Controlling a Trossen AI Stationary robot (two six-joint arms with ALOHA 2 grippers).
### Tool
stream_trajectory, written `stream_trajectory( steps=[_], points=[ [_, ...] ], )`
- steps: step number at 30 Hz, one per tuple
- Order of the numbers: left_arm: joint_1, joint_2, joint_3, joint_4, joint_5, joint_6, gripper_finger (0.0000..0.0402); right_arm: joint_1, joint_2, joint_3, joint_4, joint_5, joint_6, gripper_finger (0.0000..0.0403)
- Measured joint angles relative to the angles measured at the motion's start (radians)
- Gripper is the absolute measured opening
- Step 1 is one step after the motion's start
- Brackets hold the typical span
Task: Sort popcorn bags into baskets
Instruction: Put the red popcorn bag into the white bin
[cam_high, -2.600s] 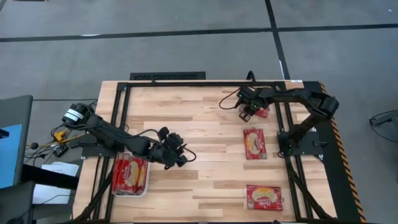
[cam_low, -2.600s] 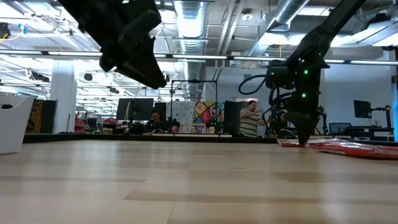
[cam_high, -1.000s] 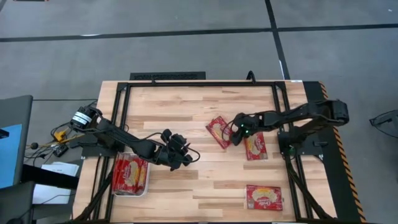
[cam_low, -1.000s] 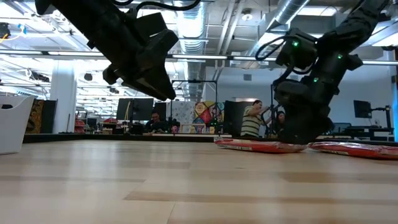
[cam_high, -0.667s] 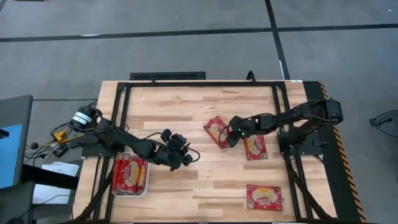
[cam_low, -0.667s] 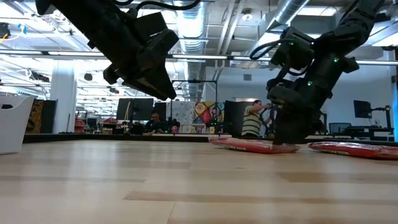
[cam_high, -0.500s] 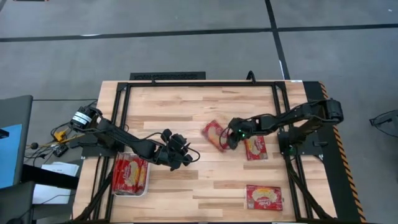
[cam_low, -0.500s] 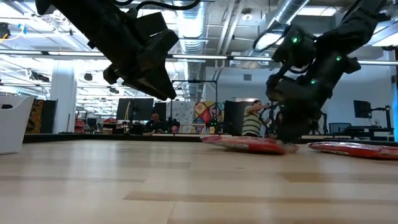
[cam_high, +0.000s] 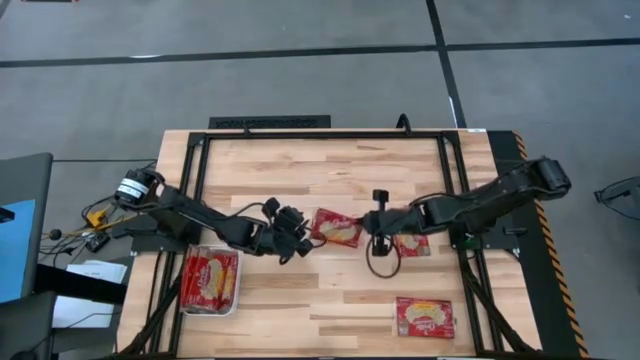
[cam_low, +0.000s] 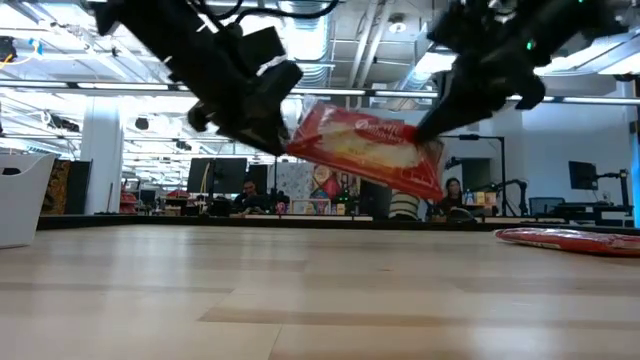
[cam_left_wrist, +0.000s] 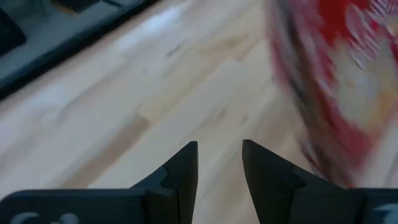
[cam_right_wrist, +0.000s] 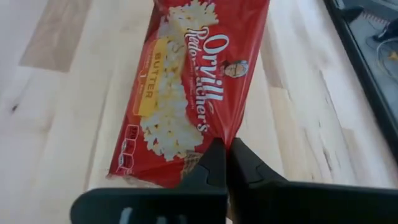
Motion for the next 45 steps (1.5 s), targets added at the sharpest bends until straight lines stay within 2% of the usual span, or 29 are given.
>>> stream_trajectory(
  steps=[2,5,10,14,19,25,31,35,39,41,44,45],
  points=[
    [0.016,0.000,0.000,0.055,0.019,0.056,0.0116,0.030,0.017,0.041,-0.054,0.032,-0.007,0.0005],
    [0.032,0.000,0.000,0.162,0.115,0.158,0.0126,0.067,0.051,0.099,-0.132,0.077,-0.015,0.0004],
    [0.060,-0.001,0.000,0.267,0.226,0.272,0.0165,0.140,0.114,0.159,-0.187,0.198,-0.083,0.0004],
    [0.080,-0.010,0.000,0.257,0.268,0.276,0.0190,0.172,0.149,0.200,-0.225,0.223,-0.094,0.0002],
    [0.088,-0.062,0.000,0.251,0.426,0.317,0.0203,0.169,0.163,0.214,-0.276,0.284,-0.087,0.0001],
    [0.086,-0.157,0.001,0.239,0.432,0.351,0.0204,0.152,0.163,0.214,-0.302,0.296,-0.056,0.0001],
    [0.154,-0.122,0.002,0.258,0.583,0.299,0.0204,0.153,0.163,0.214,-0.262,0.296,-0.085,0.0001],
    [0.181,-0.080,0.000,0.257,0.593,0.272,0.0203,0.154,0.163,0.214,-0.259,0.296,-0.087,0.0001],
    [0.190,-0.080,0.000,0.242,0.613,0.274,0.0170,0.156,0.163,0.214,-0.259,0.296,-0.087,0.0001],
    [0.190,-0.085,0.000,0.238,0.651,0.275,0.0123,0.156,0.163,0.214,-0.256,0.296,-0.087,0.0001],
    [0.190,-0.090,0.009,0.231,0.704,0.275,0.0029,0.154,0.163,0.214,-0.232,0.306,-0.087,0.0002],
    [0.188,-0.090,0.012,0.221,0.710,0.270,0.0018,0.154,0.163,0.214,-0.222,0.314,-0.088,0.0004]
  ],
)
